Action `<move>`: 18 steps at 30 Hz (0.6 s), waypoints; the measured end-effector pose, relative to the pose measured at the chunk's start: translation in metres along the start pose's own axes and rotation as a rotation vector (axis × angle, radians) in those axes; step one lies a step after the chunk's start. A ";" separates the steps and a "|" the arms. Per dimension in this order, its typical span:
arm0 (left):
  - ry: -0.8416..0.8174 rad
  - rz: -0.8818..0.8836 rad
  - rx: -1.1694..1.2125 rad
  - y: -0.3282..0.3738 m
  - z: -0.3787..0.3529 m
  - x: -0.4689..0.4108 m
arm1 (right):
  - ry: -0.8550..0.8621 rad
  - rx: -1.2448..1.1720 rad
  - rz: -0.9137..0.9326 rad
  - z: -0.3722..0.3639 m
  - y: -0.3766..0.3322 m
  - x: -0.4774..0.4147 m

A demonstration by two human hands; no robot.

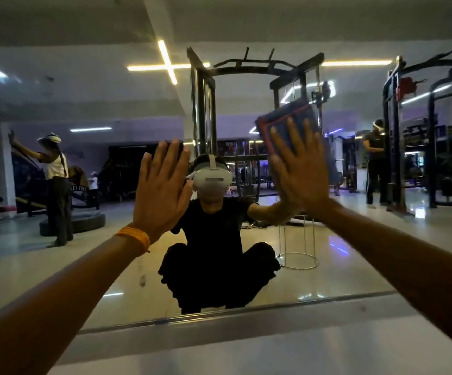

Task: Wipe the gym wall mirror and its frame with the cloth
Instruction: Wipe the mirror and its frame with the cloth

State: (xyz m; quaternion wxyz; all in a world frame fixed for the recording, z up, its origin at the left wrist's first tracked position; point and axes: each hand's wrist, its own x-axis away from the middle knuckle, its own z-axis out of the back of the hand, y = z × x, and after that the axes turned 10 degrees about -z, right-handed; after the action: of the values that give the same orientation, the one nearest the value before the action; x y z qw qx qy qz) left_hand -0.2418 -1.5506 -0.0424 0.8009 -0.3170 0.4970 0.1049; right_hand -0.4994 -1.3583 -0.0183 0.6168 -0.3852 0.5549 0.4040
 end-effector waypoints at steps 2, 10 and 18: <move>-0.015 0.006 0.029 -0.001 0.002 0.001 | -0.126 0.005 0.261 -0.017 -0.031 0.081; 0.006 -0.053 0.096 0.004 -0.005 0.048 | -0.029 0.104 0.213 0.002 0.028 0.057; -0.005 -0.096 0.086 -0.003 -0.002 0.052 | -0.238 0.034 0.378 -0.028 -0.062 0.185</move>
State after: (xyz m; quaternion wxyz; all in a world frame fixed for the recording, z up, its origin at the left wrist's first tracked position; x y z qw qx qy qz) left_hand -0.2166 -1.5617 -0.0866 0.8190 -0.3057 0.4834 0.0457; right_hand -0.4418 -1.3947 -0.2036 0.5977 -0.2136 0.5472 0.5456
